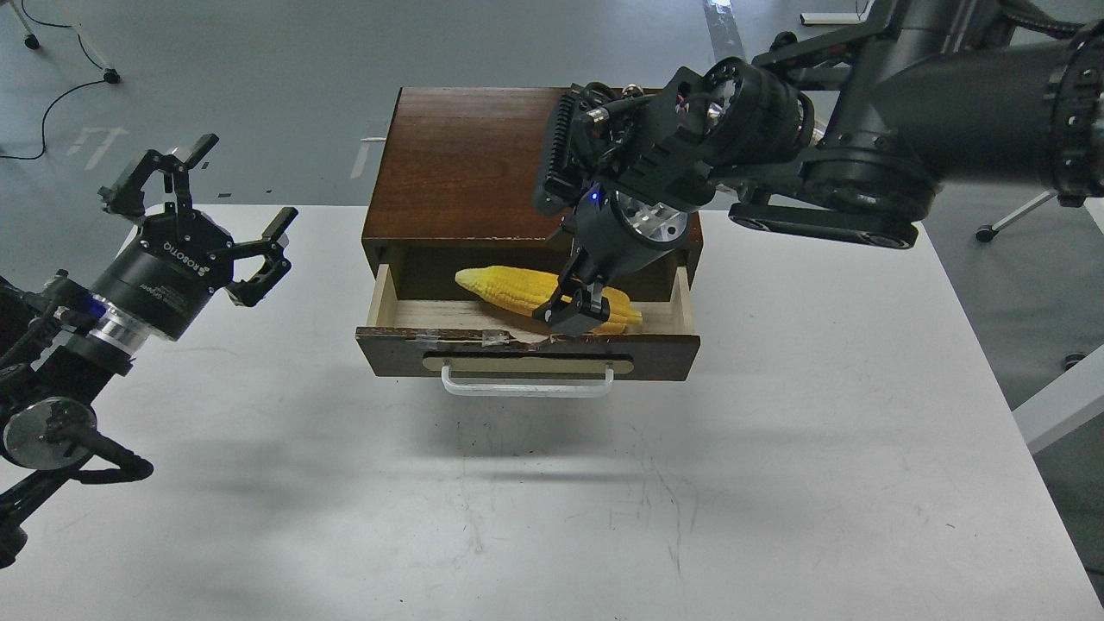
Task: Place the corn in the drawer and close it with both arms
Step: 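Lower the corn cob into the open drawer and open the right gripper, then withdraw the right gripper up and away from the drawer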
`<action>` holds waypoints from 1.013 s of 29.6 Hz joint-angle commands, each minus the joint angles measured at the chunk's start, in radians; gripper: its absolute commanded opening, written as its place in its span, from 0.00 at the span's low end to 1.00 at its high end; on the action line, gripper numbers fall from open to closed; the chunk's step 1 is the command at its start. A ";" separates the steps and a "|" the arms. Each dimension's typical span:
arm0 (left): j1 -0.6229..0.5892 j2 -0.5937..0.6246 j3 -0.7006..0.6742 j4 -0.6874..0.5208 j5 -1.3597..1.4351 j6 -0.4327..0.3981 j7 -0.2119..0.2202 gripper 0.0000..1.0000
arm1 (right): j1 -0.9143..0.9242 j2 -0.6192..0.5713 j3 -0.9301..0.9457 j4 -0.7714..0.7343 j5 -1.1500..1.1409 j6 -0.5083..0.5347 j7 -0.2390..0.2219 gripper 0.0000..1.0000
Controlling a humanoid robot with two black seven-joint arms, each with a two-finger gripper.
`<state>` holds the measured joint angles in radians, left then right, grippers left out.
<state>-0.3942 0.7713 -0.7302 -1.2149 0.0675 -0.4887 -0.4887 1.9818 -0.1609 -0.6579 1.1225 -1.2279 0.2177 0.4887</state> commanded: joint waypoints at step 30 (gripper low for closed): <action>-0.048 -0.024 0.020 0.109 0.002 0.000 0.000 1.00 | -1.143 -0.497 0.865 -0.104 1.191 -0.040 0.000 0.96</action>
<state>-0.4424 0.7561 -0.7158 -1.1069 0.0674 -0.4887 -0.4887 0.8786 -0.6957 0.2047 1.0272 -0.1009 0.1682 0.4885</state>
